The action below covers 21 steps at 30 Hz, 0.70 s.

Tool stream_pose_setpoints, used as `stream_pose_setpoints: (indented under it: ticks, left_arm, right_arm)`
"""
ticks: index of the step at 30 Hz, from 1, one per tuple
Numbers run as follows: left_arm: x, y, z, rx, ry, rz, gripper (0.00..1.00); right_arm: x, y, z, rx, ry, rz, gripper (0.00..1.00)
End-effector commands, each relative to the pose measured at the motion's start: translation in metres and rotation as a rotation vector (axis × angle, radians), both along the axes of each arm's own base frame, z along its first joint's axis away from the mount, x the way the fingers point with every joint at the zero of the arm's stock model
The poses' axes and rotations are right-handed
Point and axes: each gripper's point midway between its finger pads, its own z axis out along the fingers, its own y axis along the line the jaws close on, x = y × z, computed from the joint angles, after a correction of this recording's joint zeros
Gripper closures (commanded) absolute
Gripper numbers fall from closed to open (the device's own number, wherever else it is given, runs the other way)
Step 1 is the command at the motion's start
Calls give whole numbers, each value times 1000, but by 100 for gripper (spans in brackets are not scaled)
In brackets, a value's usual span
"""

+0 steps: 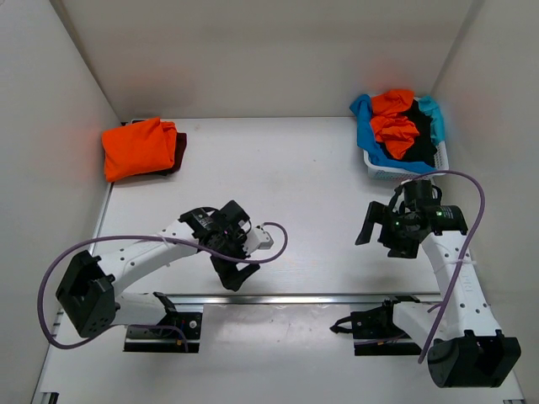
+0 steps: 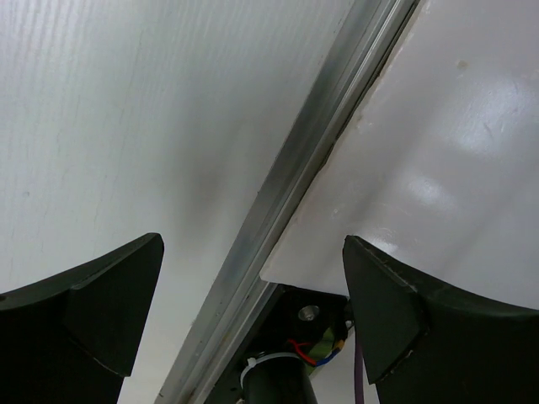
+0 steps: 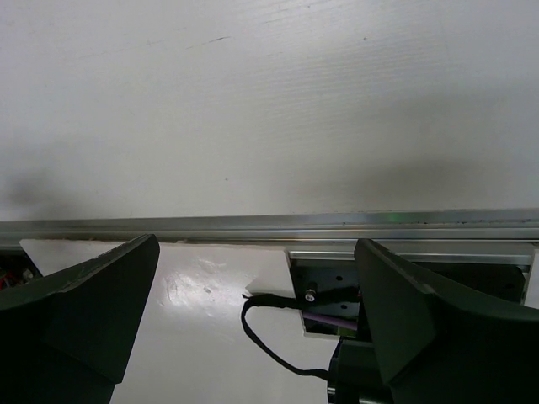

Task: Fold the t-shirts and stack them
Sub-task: Put the neatly folded tshirt into the corner of the board with the left arm

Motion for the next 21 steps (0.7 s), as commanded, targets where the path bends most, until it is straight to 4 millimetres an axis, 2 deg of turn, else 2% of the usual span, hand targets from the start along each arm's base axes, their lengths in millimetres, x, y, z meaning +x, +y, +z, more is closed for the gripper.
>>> stream_pose_setpoints:
  ticks: [1,7,21]
  left_arm:
    - [0,-11,13,-98,2,1,2]
    - [2,-11,15,-102,-10,4,1]
    - [1,-11,15,-100,-10,2,1]
  right_arm:
    - [-3,3,5,22,-24,2,1]
    - [0,6,9,29,-46,-2,1]
    - [-10,7,4,41,-31,7,1]
